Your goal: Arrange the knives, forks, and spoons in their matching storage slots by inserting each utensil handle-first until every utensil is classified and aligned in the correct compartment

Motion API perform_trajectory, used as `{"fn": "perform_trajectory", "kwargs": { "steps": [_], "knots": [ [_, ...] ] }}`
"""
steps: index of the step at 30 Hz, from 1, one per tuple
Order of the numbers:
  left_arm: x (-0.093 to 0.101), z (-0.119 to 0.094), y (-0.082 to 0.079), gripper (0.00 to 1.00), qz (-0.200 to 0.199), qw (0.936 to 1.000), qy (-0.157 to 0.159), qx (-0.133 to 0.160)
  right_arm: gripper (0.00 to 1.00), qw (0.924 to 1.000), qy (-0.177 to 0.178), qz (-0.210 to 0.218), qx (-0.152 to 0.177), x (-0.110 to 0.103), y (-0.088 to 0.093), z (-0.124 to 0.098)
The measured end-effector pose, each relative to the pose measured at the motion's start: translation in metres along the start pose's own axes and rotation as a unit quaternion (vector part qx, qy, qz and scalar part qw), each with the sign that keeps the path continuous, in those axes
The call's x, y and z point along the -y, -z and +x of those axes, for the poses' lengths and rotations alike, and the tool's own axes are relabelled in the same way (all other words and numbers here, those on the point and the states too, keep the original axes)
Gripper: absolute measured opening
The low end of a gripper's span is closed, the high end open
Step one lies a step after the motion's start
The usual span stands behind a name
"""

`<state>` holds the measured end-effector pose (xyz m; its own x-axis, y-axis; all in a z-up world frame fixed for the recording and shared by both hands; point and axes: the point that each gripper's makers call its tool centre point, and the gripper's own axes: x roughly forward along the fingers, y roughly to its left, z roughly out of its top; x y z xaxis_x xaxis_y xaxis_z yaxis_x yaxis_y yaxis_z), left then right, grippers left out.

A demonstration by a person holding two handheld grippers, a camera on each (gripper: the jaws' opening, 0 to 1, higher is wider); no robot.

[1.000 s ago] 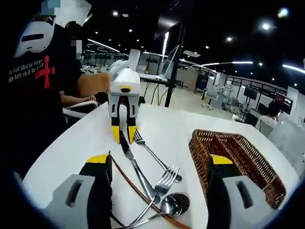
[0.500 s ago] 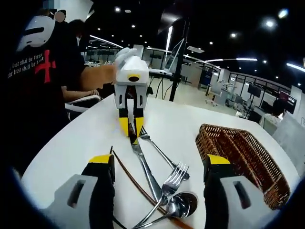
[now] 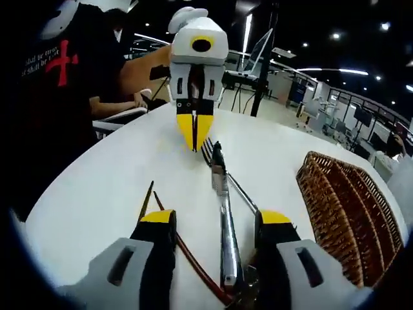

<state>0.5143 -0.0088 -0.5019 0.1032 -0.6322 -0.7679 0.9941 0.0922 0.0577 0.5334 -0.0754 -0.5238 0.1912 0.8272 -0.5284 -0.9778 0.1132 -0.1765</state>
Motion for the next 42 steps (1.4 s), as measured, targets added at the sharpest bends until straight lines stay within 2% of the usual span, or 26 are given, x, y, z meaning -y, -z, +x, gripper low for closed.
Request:
{"fn": "perform_trajectory", "kwargs": {
  "steps": [2, 5, 7, 10, 11, 14, 16, 18, 20, 22, 25, 29, 35, 42],
  "knots": [
    [0.001, 0.002, 0.006, 0.0, 0.008, 0.9999, -0.001, -0.015, 0.51, 0.9999, 0.003, 0.009, -0.014, 0.004, 0.006, 0.004],
    [-0.003, 0.001, 0.007, 0.01, 0.01, 0.9999, -0.011, -0.009, 0.48, 0.9998, 0.001, 0.017, -0.013, 0.004, 0.006, 0.003],
    [-0.011, 0.002, 0.007, 0.16, 0.022, 0.9994, -0.025, -0.004, 0.45, 0.9996, 0.005, 0.026, -0.01, 0.006, 0.007, 0.003],
    [-0.021, 0.004, 0.011, 0.22, 0.022, 0.9994, -0.025, -0.011, 0.44, 0.9994, 0.013, 0.028, -0.013, 0.009, 0.009, 0.002],
    [-0.027, 0.006, 0.016, 0.23, 0.016, 0.9994, -0.024, -0.022, 0.44, 0.9994, 0.013, 0.03, -0.012, 0.009, 0.008, 0.002],
    [-0.036, 0.012, 0.02, 0.21, 0.023, 0.9987, -0.027, -0.036, 0.44, 0.9994, 0.012, 0.03, -0.011, 0.008, 0.007, 0.001],
    [-0.025, 0.017, 0.011, 0.2, 0.046, 0.9984, -0.003, -0.033, 0.44, 0.9994, 0.014, 0.029, -0.011, 0.009, 0.007, 0.001],
    [-0.019, 0.022, 0.004, 0.2, 0.068, 0.9971, 0.004, -0.035, 0.45, 0.9994, 0.014, 0.031, -0.011, 0.009, 0.008, 0.0],
    [-0.024, 0.026, 0.007, 0.21, 0.081, 0.995, 0.001, -0.059, 0.45, 0.9993, 0.014, 0.031, -0.012, 0.009, 0.009, 0.0],
    [-0.027, 0.029, 0.006, 0.2, 0.089, 0.9938, 0.003, -0.067, 0.45, 0.9994, 0.013, 0.031, -0.012, 0.008, 0.009, 0.001],
    [-0.027, 0.029, 0.006, 0.2, 0.097, 0.9922, 0.02, -0.075, 0.44, 0.9994, 0.011, 0.03, -0.011, 0.007, 0.008, 0.001],
    [-0.021, 0.03, 0.009, 0.18, 0.129, 0.9844, 0.05, -0.108, 0.44, 0.9993, 0.009, 0.034, -0.012, 0.007, 0.009, 0.003],
    [-0.031, 0.036, 0.005, 0.19, 0.13, 0.9825, 0.048, -0.124, 0.45, 0.9991, 0.01, 0.039, -0.013, 0.008, 0.01, 0.003],
    [-0.029, 0.038, 0.006, 0.18, 0.136, 0.9795, 0.058, -0.137, 0.45, 0.9991, 0.011, 0.039, -0.013, 0.009, 0.01, 0.003]
  ]
}}
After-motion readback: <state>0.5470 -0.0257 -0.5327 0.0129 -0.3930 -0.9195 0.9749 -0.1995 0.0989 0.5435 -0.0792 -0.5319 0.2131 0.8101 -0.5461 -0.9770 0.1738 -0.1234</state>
